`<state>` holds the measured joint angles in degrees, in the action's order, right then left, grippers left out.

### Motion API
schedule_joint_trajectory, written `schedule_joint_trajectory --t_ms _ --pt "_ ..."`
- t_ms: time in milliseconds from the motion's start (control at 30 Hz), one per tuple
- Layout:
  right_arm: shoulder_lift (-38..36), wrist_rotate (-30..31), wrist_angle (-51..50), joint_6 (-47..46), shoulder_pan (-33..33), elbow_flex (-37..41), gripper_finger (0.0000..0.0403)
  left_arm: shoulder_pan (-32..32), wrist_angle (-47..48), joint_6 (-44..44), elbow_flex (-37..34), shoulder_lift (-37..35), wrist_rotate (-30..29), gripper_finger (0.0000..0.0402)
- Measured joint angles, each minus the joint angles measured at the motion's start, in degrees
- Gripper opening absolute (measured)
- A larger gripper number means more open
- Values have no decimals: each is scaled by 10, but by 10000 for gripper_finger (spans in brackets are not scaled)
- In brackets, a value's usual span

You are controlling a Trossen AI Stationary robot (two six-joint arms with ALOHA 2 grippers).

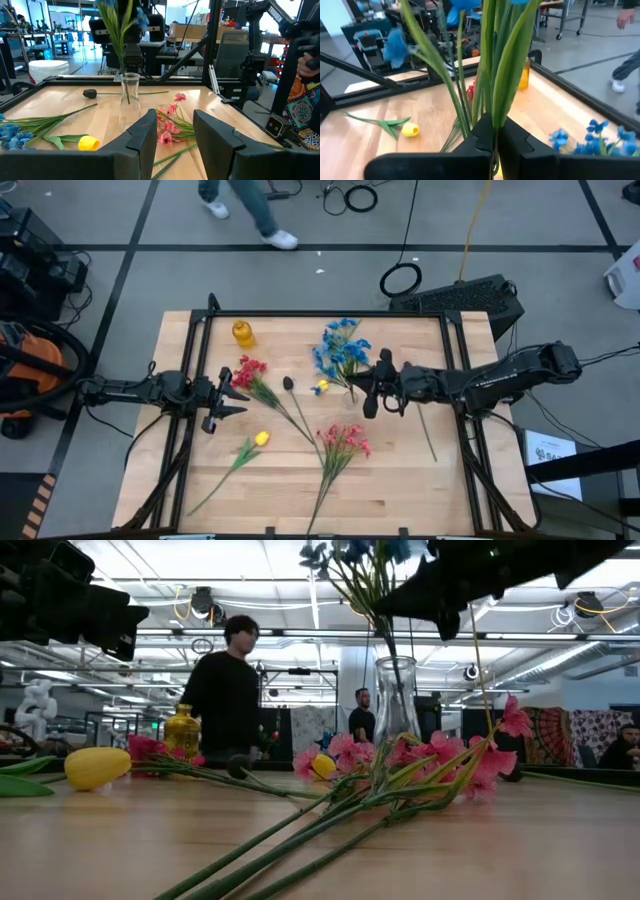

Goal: Sort flowers into vase by color
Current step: Put the bottom blue flowers into the transparent vase

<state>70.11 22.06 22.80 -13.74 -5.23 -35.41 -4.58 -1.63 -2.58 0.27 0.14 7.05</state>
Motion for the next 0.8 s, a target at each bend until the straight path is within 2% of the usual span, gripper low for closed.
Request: schedule_joint_trajectory --t_ms 233,433,567,667,800 --pt "0 0 24 -39 0 54 19 0 0 0 0 0 0 134" --pt "0 0 24 -38 -1 55 43 0 0 0 0 0 0 134" --pt "0 -30 18 -40 -1 47 69 0 0 0 0 0 0 134" --pt "0 -42 -23 -40 -1 30 96 0 0 0 0 0 0 134" --pt "0 -43 -147 -60 -1 -17 132 0 0 0 0 0 0 134"
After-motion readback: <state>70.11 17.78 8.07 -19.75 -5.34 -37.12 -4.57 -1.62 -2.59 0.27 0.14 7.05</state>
